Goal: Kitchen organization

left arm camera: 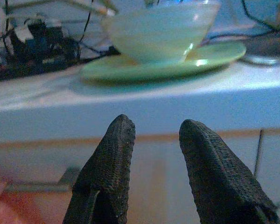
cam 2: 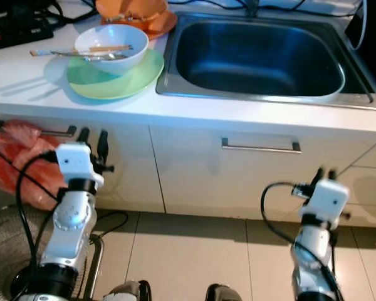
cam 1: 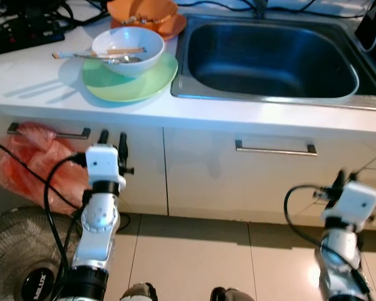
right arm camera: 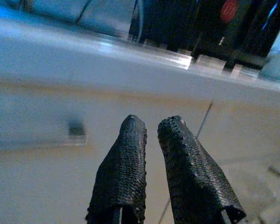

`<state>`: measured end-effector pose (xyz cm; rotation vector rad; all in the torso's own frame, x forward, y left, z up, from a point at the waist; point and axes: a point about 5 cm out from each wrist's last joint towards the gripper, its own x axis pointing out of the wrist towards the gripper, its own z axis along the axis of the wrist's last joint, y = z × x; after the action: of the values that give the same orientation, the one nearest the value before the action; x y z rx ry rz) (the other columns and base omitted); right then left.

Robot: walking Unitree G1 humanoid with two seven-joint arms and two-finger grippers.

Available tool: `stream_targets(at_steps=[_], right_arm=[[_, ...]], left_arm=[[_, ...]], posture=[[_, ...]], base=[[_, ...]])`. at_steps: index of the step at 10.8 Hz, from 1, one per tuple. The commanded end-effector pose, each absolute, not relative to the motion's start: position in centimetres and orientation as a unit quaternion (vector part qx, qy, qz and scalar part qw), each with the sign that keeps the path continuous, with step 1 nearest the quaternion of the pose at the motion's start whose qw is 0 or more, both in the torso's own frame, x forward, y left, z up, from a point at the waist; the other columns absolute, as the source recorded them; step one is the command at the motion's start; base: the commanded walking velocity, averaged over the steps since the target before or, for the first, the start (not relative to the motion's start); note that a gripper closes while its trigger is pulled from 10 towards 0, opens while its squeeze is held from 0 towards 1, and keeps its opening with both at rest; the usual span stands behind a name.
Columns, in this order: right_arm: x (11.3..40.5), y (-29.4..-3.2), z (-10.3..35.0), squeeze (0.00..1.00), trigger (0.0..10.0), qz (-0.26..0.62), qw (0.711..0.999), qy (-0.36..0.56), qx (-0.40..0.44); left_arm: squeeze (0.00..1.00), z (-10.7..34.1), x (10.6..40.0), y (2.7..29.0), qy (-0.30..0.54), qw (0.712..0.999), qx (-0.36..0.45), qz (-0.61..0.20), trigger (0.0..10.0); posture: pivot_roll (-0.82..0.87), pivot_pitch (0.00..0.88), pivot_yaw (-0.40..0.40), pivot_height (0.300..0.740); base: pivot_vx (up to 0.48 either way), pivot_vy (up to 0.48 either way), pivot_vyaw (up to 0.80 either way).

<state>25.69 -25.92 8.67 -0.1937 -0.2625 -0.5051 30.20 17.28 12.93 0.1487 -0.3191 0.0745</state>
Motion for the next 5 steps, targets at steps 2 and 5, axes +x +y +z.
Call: stream_targets(at_steps=[2,5], right_arm=[[25.6,-26.7,10.9,0.0,10.0,-0.273,0.941,-0.164,-0.117],[24.6,-28.3,13.0,0.0,10.0,-0.356,0.904,-0.19,-0.14]], left_arm=[[0.0,14.2,30.4,16.4,-0.175,0.981,0.082,0.017,10.0],[0.0,15.3,30.2,16.0,-0.183,0.979,0.086,0.009,10.0]], posture=[[0.05,0.164,-0.014,0.74],[0.05,0.165,-0.012,0.74]], base=[[0.0,0.0,0.0],[0.0,0.0,0.0]])
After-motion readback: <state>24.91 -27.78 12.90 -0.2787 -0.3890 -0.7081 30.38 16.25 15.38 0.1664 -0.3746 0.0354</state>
